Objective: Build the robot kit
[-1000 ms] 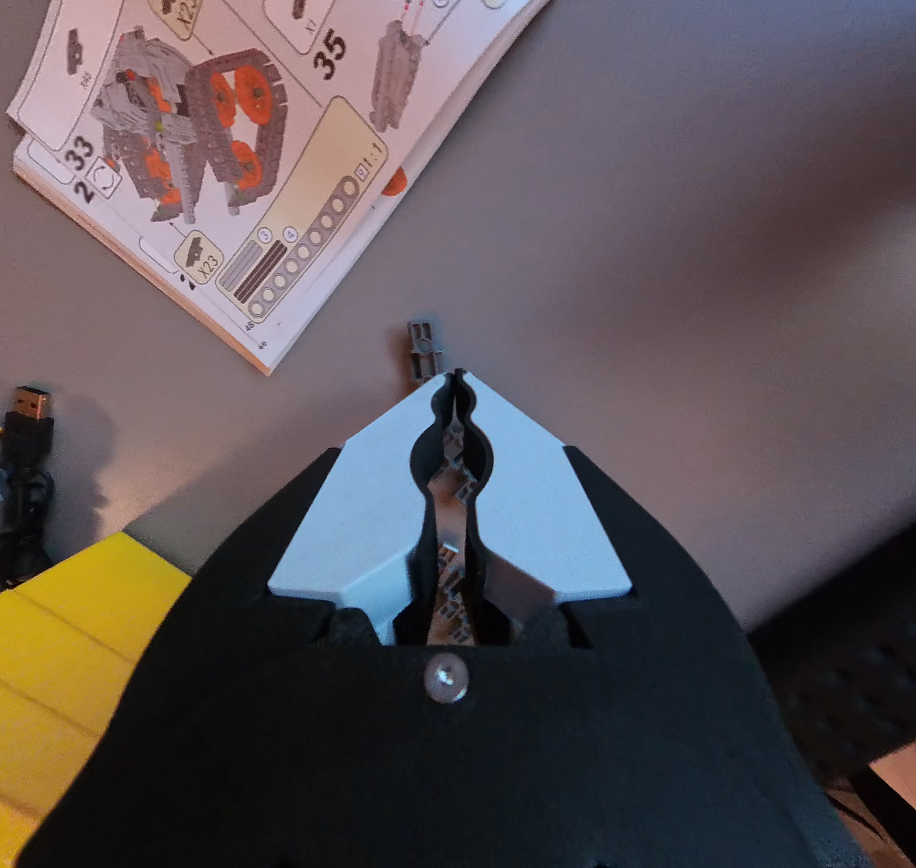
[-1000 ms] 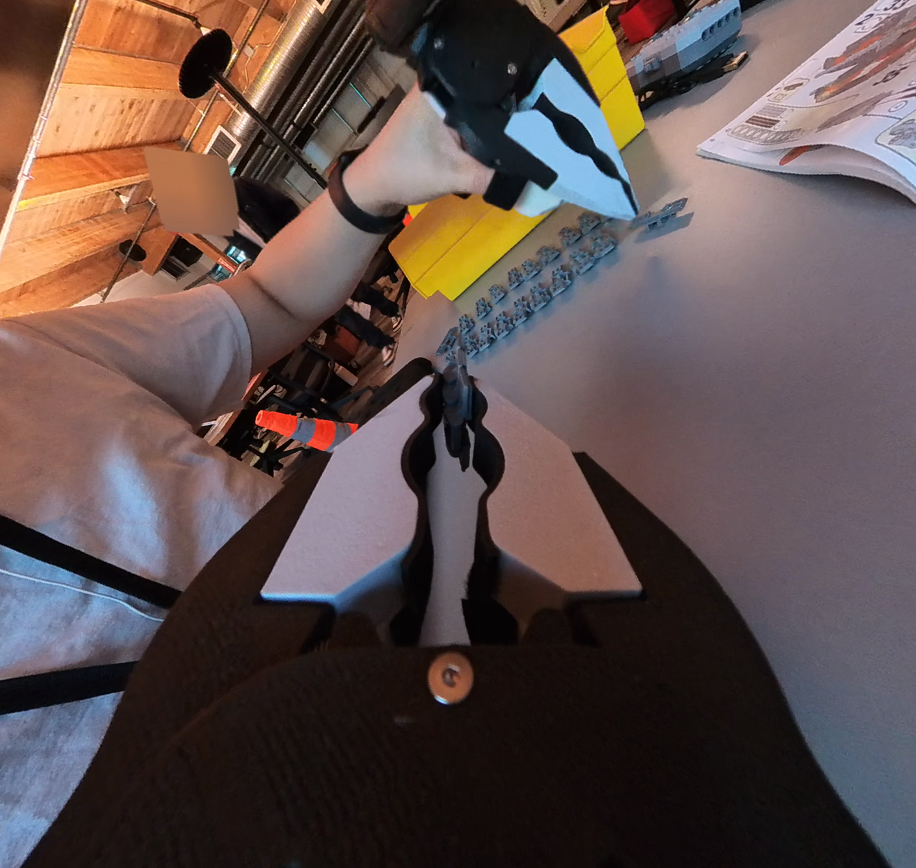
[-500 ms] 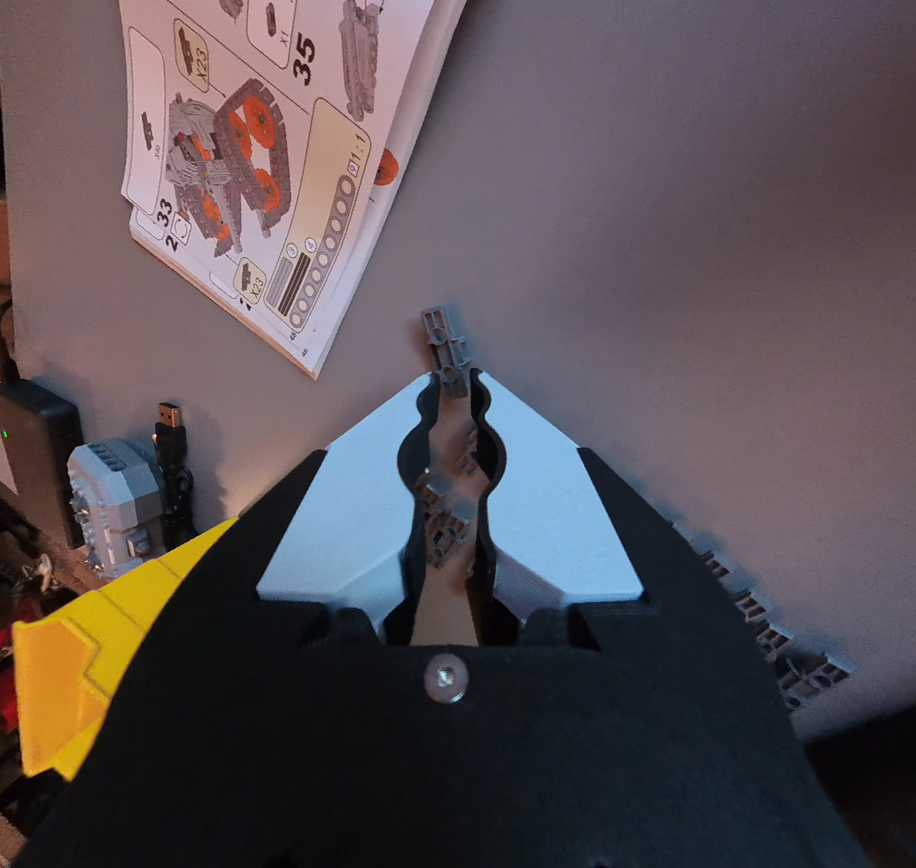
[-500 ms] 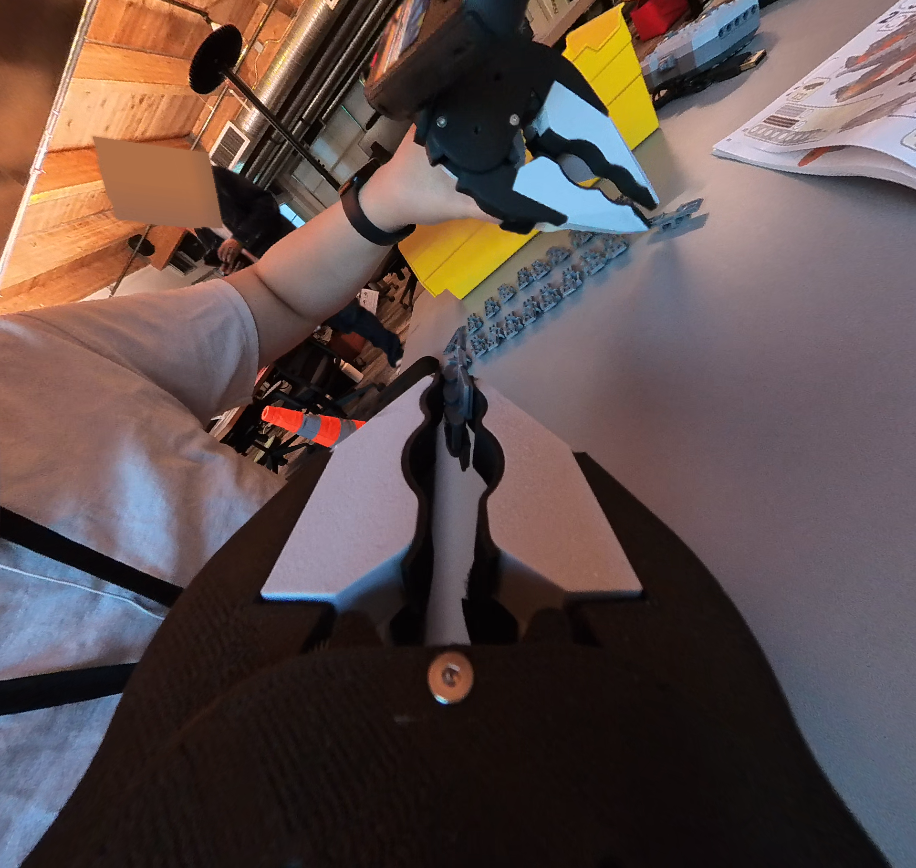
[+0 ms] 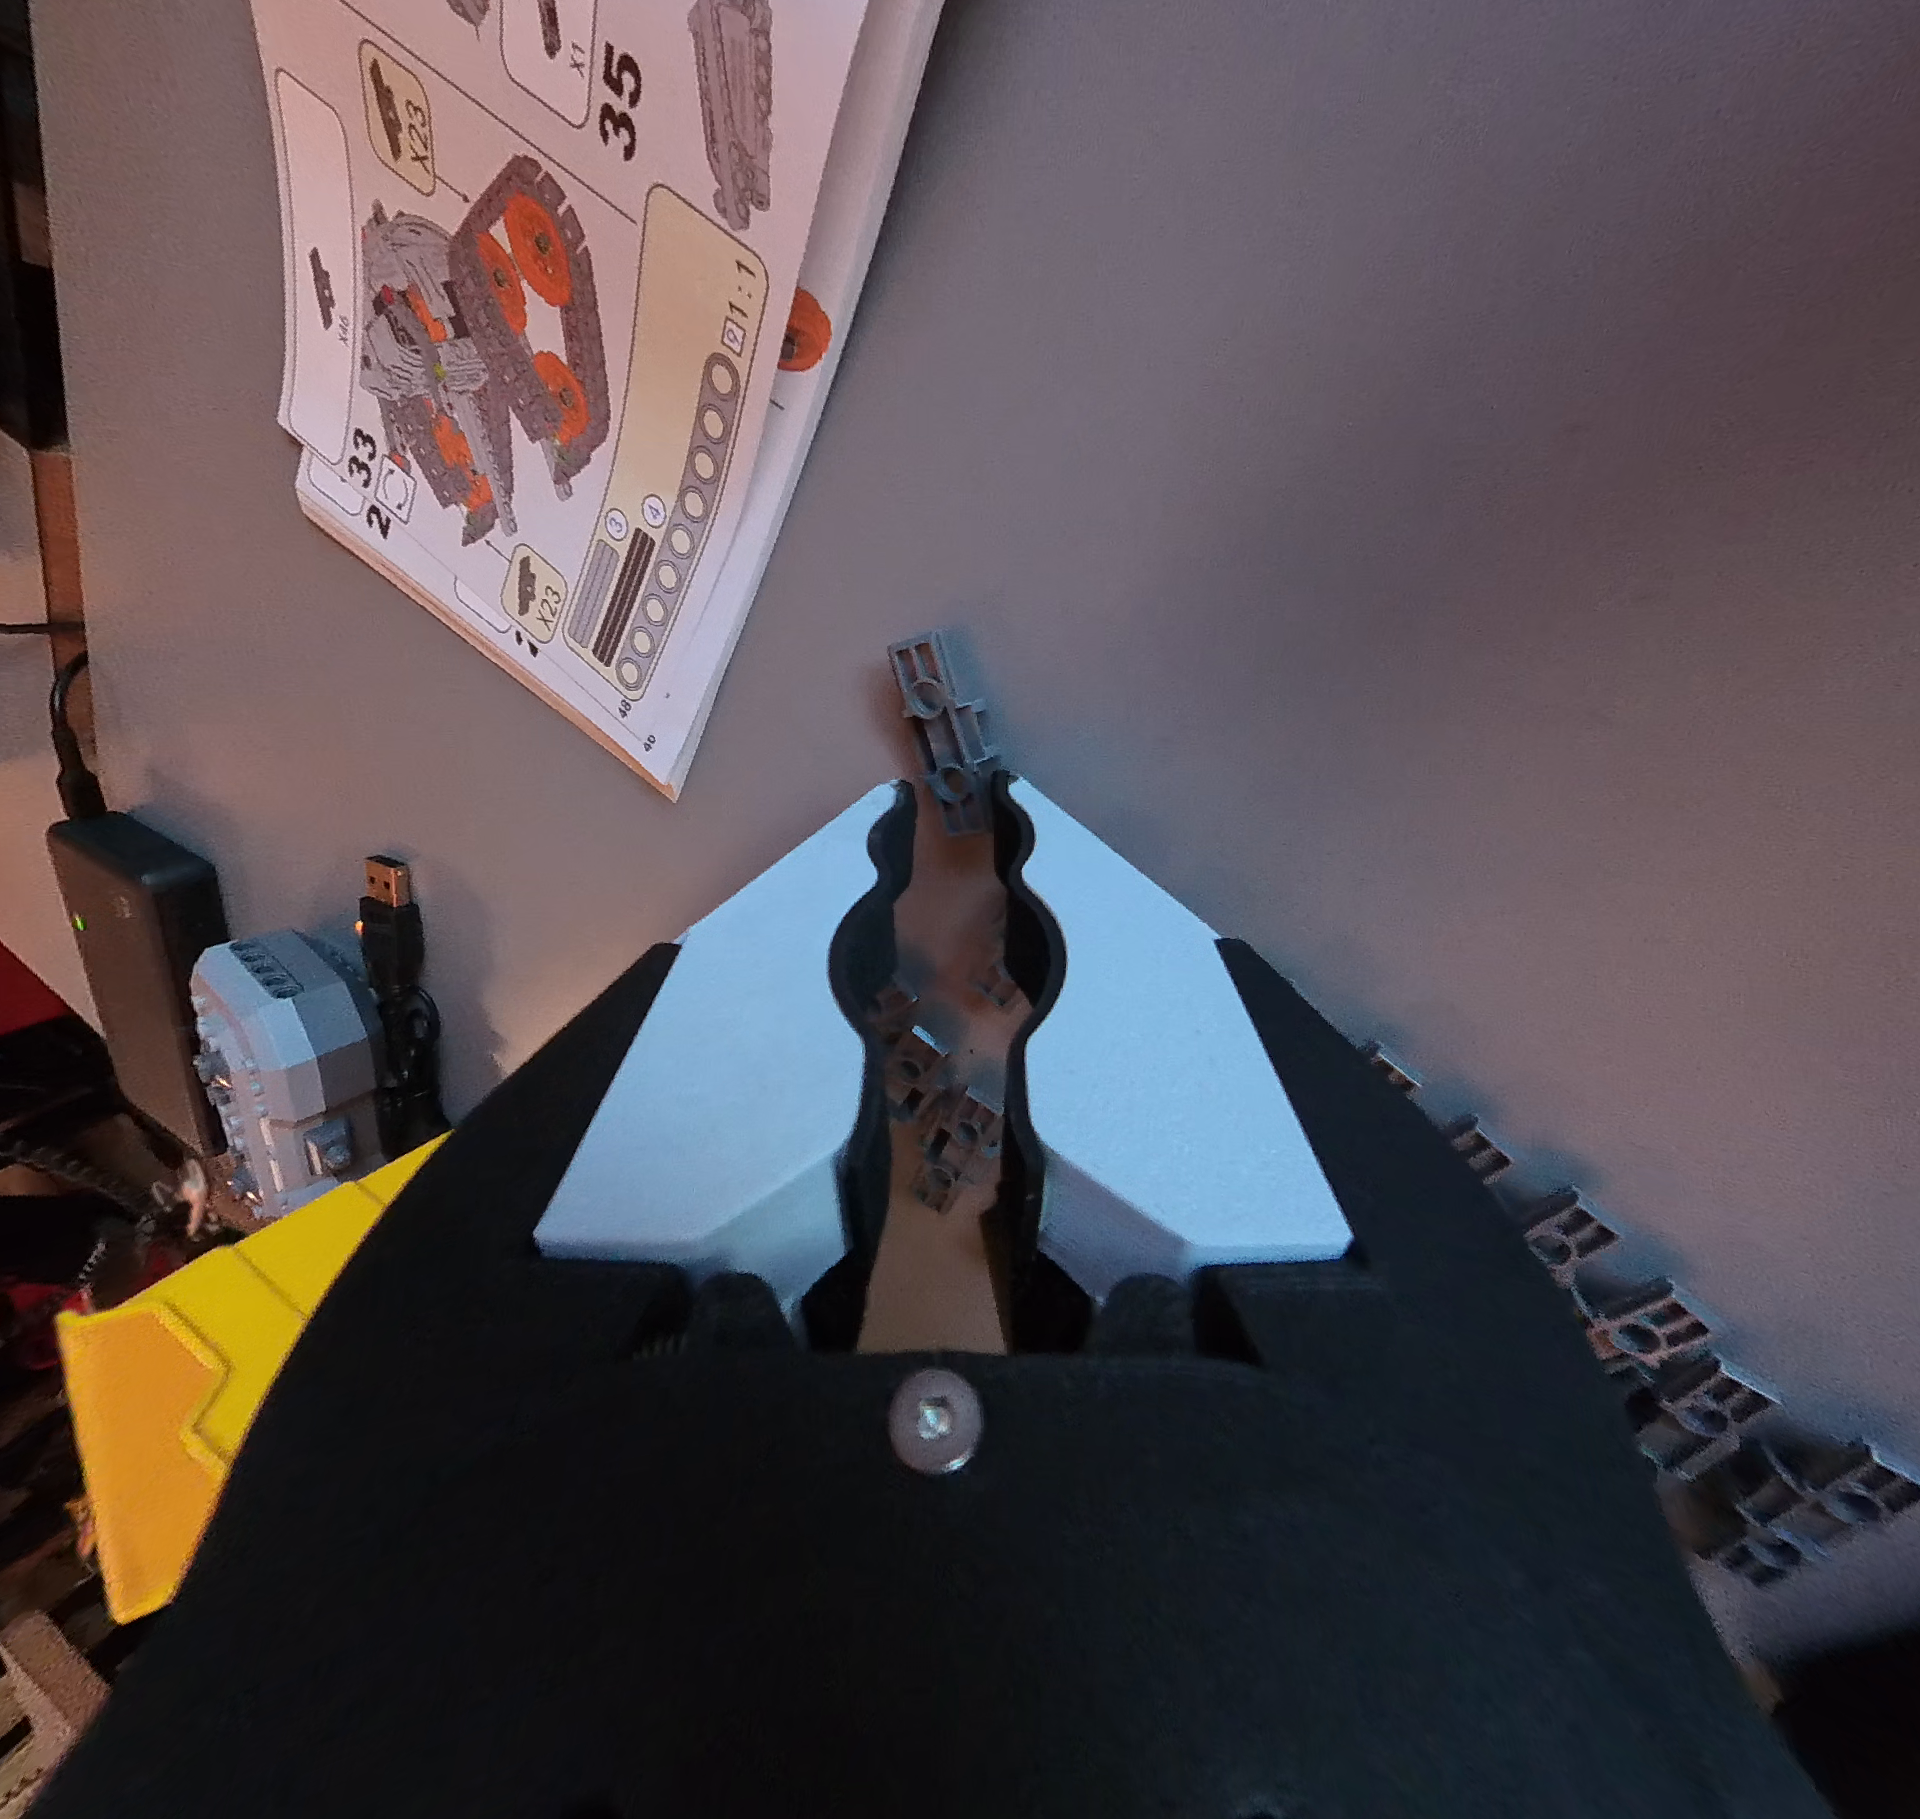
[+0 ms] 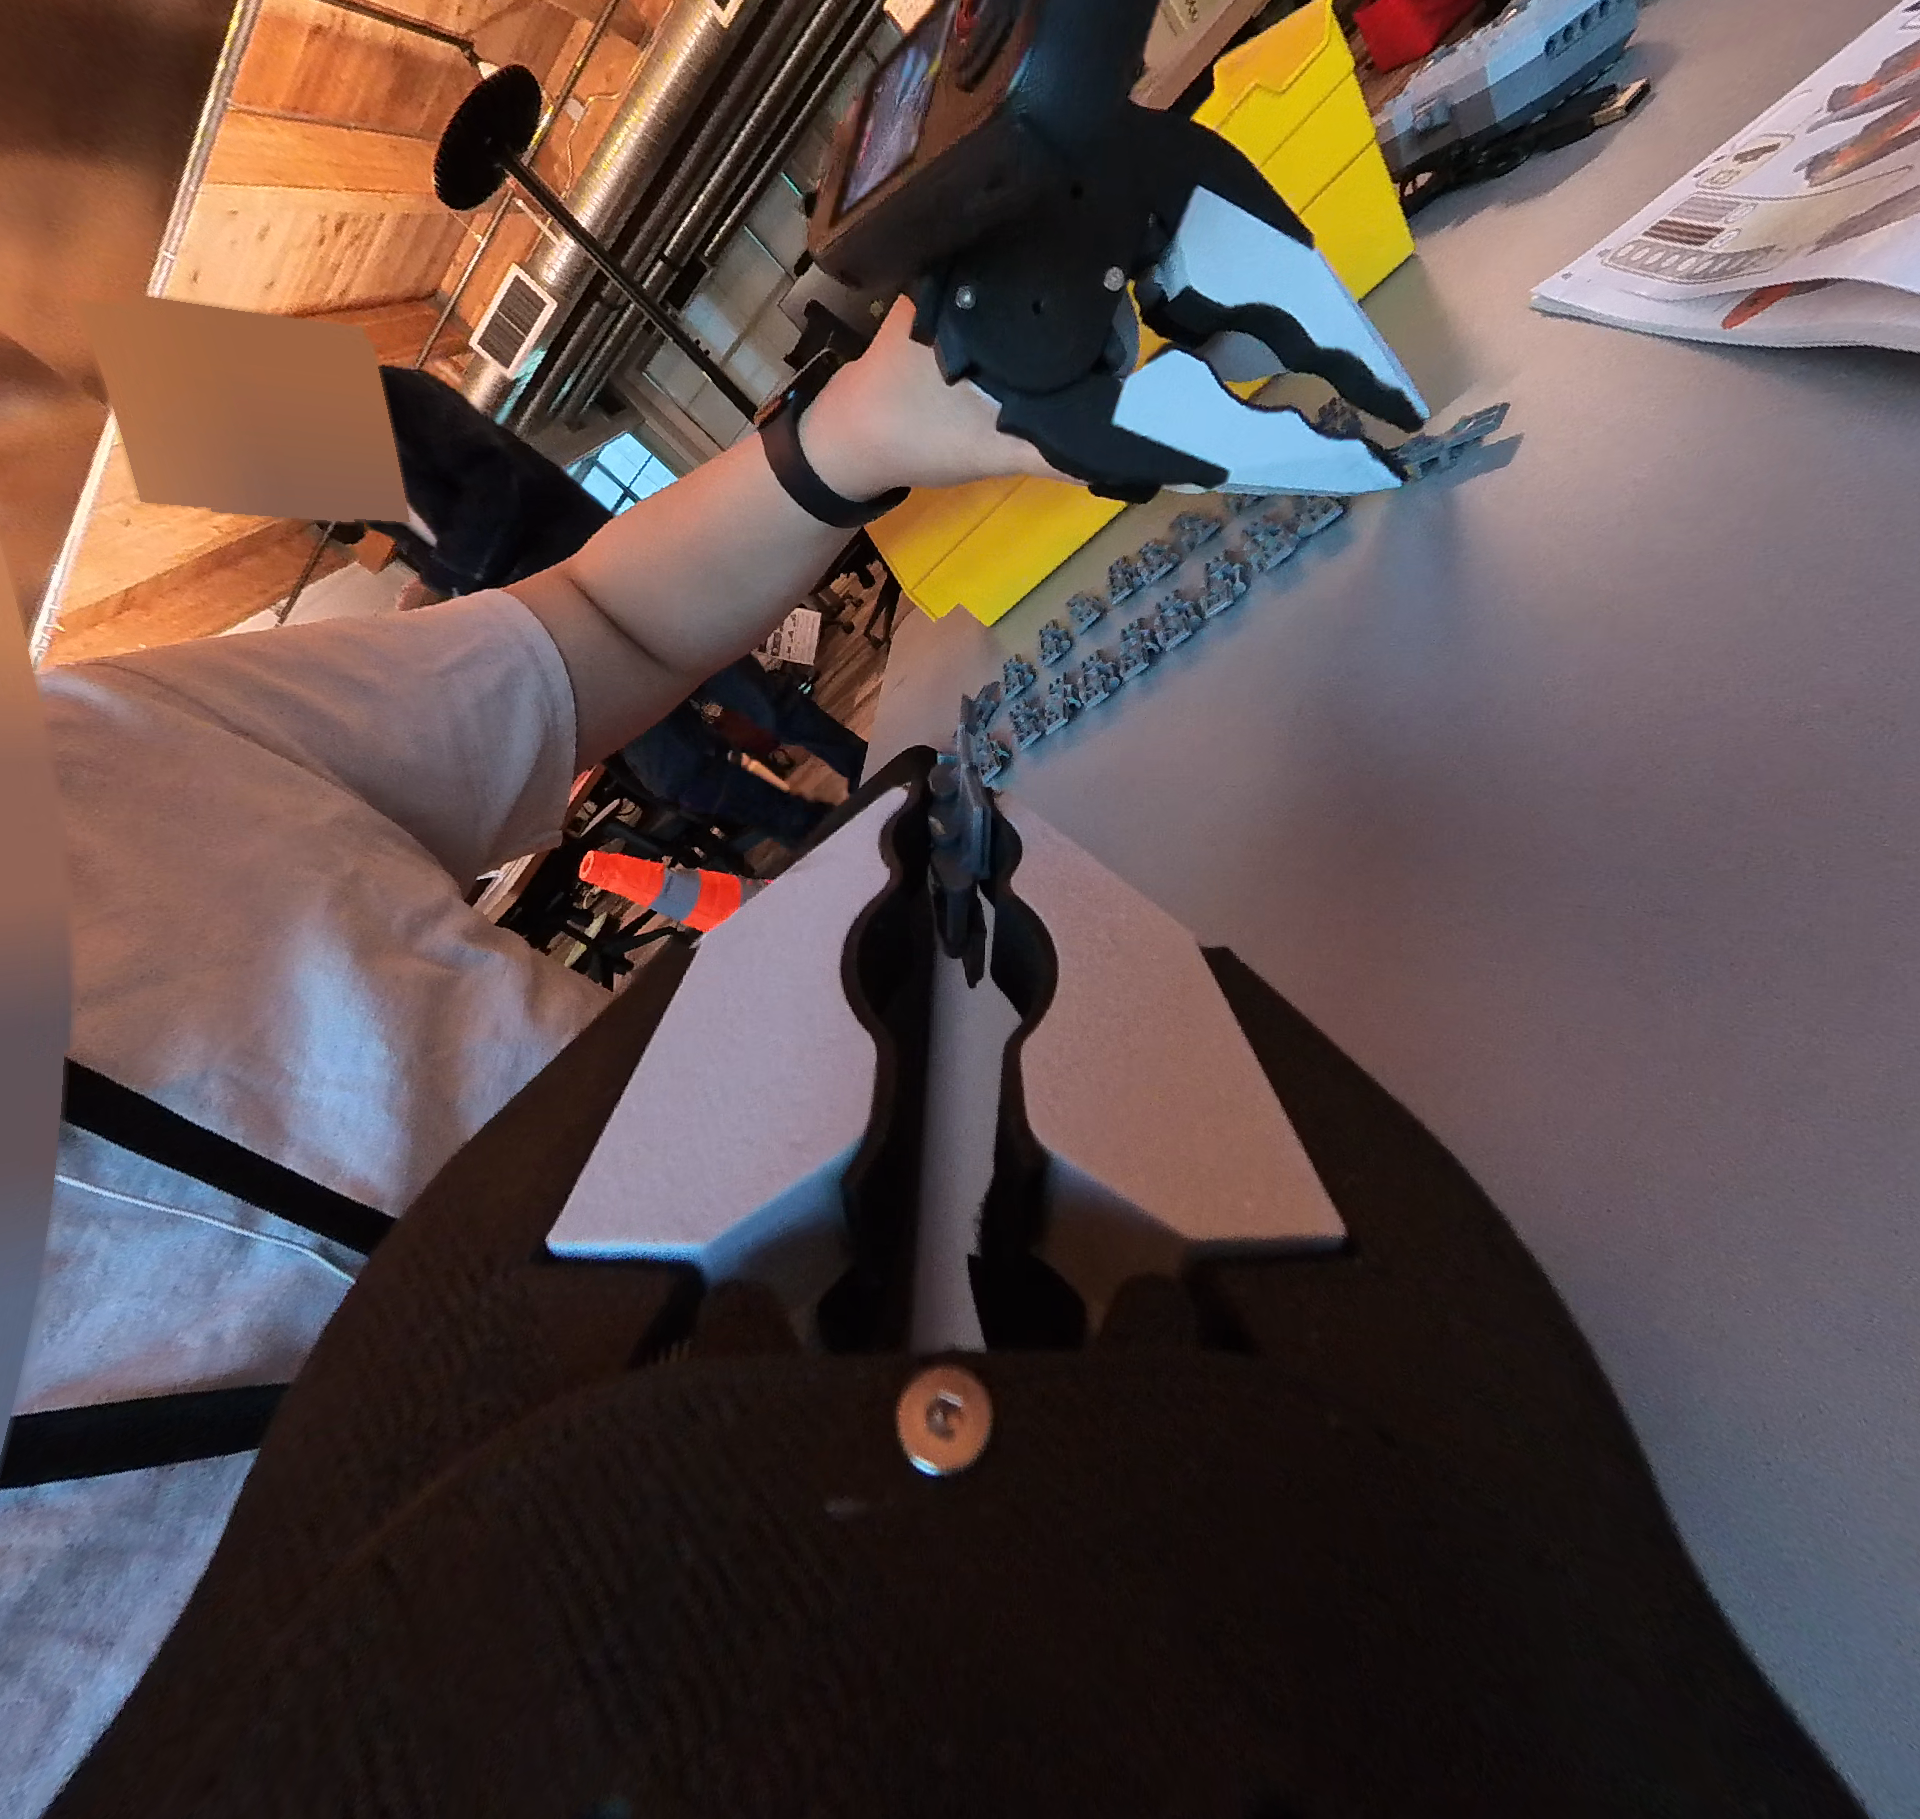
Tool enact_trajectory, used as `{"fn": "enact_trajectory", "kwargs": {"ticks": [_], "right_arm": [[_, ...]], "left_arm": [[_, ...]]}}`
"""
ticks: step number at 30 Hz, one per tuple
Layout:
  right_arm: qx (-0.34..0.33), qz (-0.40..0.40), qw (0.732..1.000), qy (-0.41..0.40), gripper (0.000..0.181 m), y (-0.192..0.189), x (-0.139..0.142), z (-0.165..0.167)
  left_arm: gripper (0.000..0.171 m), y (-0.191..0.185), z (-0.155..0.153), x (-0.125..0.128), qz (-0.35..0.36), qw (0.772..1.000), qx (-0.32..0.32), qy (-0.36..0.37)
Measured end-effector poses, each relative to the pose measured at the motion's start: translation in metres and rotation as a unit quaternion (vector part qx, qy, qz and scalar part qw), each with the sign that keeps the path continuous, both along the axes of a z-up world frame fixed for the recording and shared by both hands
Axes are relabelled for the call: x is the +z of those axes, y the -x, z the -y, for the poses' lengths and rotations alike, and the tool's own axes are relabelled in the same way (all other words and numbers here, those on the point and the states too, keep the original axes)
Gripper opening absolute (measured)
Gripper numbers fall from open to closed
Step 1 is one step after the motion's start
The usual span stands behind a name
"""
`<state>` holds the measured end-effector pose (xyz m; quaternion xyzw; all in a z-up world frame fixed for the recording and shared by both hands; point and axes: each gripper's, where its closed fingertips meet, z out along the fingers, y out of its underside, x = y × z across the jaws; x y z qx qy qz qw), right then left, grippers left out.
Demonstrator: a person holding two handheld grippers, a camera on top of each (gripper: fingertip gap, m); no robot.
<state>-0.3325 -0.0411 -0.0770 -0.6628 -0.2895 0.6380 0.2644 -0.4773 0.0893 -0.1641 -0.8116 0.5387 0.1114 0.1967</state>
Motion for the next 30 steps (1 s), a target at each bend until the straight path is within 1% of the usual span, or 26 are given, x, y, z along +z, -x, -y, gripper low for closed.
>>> {"fn": "enact_trajectory", "kwargs": {"ticks": [1,4,6,8,10,11,12,14,16,18,19,20,22,23,25,28,30], "right_arm": [[0.000,0.000,1.000,0.000,0.006,0.000,0.000,0.000],[-0.001,-0.003,1.000,-0.001,0.005,0.000,0.001,0.000],[-0.002,-0.006,1.000,0.000,0.005,-0.001,0.002,-0.001],[-0.001,-0.007,1.000,0.003,0.005,-0.001,0.002,-0.001],[0.001,-0.006,1.000,0.004,0.006,0.000,0.001,0.000],[0.001,-0.005,1.000,0.003,0.006,0.000,0.001,0.000],[-0.001,-0.001,1.000,0.002,0.005,-0.001,0.000,-0.001],[-0.009,0.004,1.000,0.002,0.005,-0.003,-0.002,-0.005],[-0.023,0.019,1.000,0.002,0.005,-0.006,-0.007,-0.010],[-0.036,0.038,0.999,-0.004,0.006,-0.009,-0.011,-0.016],[-0.041,0.043,0.998,-0.007,0.005,-0.011,-0.012,-0.018],[-0.048,0.054,0.997,-0.008,0.006,-0.013,-0.016,-0.021],[-0.059,0.074,0.995,-0.011,0.005,-0.016,-0.022,-0.025],[-0.059,0.082,0.995,-0.010,0.006,-0.016,-0.024,-0.025],[-0.061,0.101,0.993,-0.008,0.006,-0.018,-0.031,-0.026],[-0.068,0.135,0.989,-0.010,0.006,-0.021,-0.041,-0.029],[-0.055,0.145,0.988,-0.001,0.006,-0.022,-0.045,-0.026]], "left_arm": [[0.010,0.000,0.000,-0.001,0.001,1.000,-0.002,-0.001],[0.009,-0.001,-0.002,-0.001,0.012,1.000,-0.001,0.003],[0.008,0.000,-0.001,0.000,0.024,0.999,0.007,0.019],[0.008,-0.005,0.003,0.002,0.061,0.997,0.021,0.048],[0.008,-0.022,0.016,0.008,0.136,0.984,0.034,0.111],[0.008,-0.034,0.025,0.013,0.187,0.969,0.041,0.156],[0.008,-0.047,0.035,0.020,0.238,0.948,0.048,0.205],[0.008,-0.069,0.053,0.037,0.328,0.896,0.061,0.294],[0.008,-0.088,0.069,0.051,0.398,0.835,0.074,0.374],[0.008,-0.106,0.091,0.061,0.445,0.765,0.086,0.458],[0.008,-0.114,0.101,0.063,0.457,0.734,0.093,0.494],[0.008,-0.122,0.111,0.063,0.464,0.708,0.099,0.523],[0.008,-0.136,0.127,0.059,0.467,0.670,0.112,0.566],[0.008,-0.141,0.133,0.056,0.464,0.658,0.116,0.581],[0.008,-0.148,0.141,0.048,0.455,0.649,0.124,0.597],[0.008,-0.154,0.143,0.035,0.441,0.653,0.140,0.600],[0.008,-0.155,0.141,0.031,0.439,0.655,0.145,0.598]]}}
